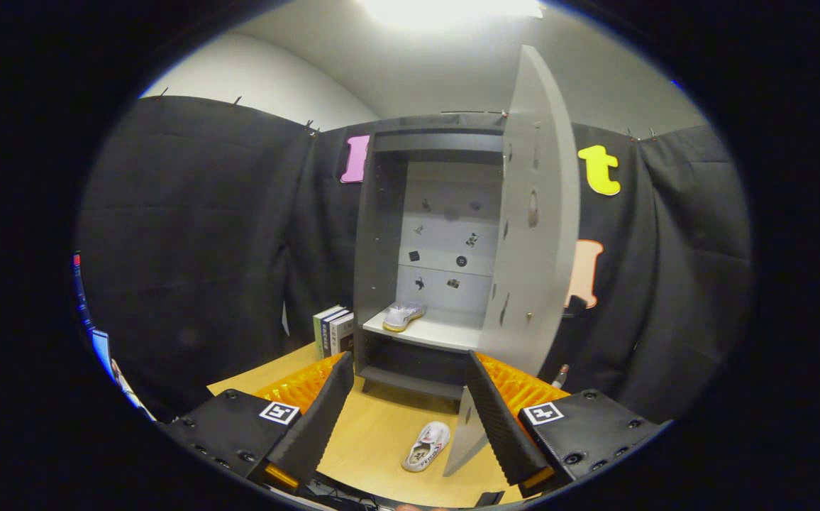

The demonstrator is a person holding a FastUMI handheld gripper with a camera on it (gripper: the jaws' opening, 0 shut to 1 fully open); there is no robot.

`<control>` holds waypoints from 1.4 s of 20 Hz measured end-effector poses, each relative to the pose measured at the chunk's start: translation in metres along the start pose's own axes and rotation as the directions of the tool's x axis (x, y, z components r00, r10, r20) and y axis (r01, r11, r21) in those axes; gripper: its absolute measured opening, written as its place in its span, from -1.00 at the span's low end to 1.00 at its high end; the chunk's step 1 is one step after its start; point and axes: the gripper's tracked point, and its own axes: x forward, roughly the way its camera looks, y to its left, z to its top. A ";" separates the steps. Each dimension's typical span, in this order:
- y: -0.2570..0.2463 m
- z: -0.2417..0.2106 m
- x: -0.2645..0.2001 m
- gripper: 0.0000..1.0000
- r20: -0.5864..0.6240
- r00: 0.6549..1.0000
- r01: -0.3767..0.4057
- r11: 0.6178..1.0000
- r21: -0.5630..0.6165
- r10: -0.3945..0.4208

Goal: Open the shoe cabinet door, grab the shoes and put them into the shoe cabinet, then close the shoe cabinet door.

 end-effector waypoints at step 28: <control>0.068 -0.324 0.179 0.98 -0.647 0.761 -0.007 0.999 0.051 0.038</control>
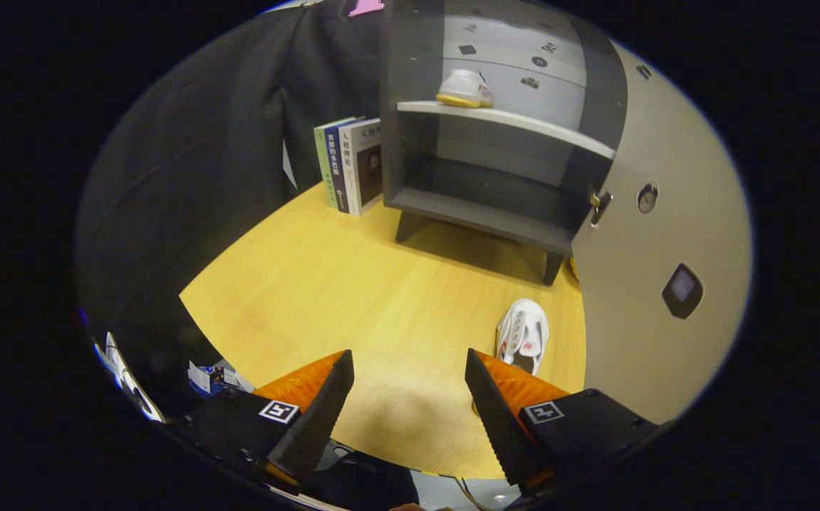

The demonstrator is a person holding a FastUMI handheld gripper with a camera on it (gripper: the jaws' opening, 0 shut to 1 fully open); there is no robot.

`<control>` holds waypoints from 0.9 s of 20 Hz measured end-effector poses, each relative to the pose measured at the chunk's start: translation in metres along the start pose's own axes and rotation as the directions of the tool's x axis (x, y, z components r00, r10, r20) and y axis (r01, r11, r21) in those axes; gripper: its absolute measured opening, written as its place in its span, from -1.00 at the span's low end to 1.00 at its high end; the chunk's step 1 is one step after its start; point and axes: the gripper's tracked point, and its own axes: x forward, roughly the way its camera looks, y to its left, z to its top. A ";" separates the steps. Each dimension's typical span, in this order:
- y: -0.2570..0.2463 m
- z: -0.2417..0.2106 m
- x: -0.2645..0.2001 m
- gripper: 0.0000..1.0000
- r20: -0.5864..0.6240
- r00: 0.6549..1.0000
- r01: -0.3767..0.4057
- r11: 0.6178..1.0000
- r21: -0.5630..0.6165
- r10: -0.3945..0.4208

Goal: Open the shoe cabinet door, grab the shoes and put them into the shoe cabinet, then close the shoe cabinet door.

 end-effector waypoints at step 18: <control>-0.088 -0.070 0.119 0.98 -0.210 0.967 0.182 0.970 0.160 -0.147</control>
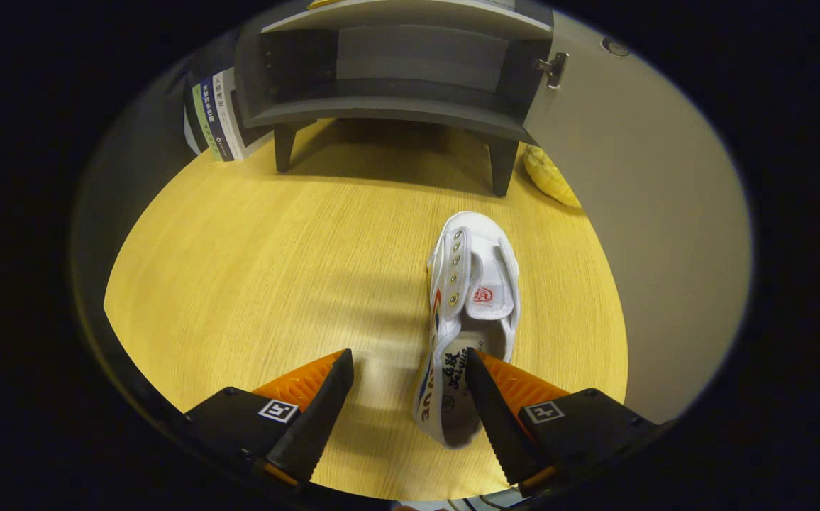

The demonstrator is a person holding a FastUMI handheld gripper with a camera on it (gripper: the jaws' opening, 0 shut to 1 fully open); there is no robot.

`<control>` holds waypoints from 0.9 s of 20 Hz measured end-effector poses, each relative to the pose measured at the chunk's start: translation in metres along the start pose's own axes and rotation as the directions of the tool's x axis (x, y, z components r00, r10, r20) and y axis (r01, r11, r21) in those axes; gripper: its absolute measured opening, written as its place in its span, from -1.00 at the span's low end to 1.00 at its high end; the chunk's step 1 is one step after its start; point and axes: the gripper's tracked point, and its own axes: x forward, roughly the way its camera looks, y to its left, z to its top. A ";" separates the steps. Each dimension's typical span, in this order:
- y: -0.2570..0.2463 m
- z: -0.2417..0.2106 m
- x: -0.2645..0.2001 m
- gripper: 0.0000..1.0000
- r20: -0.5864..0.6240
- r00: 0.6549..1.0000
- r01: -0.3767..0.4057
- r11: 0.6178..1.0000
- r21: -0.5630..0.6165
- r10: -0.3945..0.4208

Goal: Open the shoe cabinet door, grab the shoes and put them into the shoe cabinet, then close the shoe cabinet door.

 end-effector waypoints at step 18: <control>-0.021 0.037 0.049 -0.86 0.008 0.997 0.078 0.997 0.020 -0.078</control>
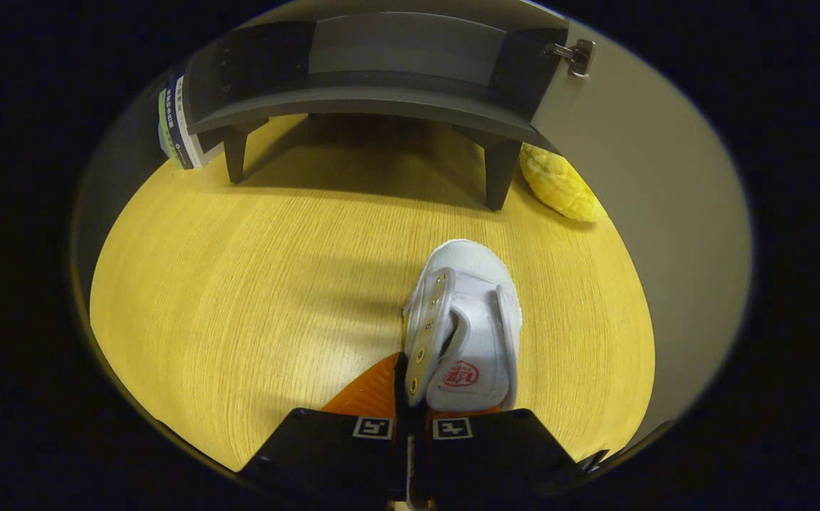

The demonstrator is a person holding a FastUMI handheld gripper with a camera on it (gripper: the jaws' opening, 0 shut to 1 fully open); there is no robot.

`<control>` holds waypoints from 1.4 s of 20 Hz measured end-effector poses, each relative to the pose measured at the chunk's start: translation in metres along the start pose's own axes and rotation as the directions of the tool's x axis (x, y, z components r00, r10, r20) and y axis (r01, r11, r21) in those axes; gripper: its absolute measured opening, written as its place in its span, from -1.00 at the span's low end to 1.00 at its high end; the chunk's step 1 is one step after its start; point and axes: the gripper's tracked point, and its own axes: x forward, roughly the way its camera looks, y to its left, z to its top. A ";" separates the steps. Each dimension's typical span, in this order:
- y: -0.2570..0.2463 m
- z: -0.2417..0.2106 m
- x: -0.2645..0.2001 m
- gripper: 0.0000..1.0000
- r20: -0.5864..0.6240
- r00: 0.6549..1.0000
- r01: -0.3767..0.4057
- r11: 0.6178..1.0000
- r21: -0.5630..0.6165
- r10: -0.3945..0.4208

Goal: Open the shoe cabinet door, grab the shoes and put them into the shoe cabinet, then close the shoe cabinet door.

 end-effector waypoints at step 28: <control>0.040 0.199 -0.289 -0.95 0.575 0.801 -0.169 0.984 -0.055 0.170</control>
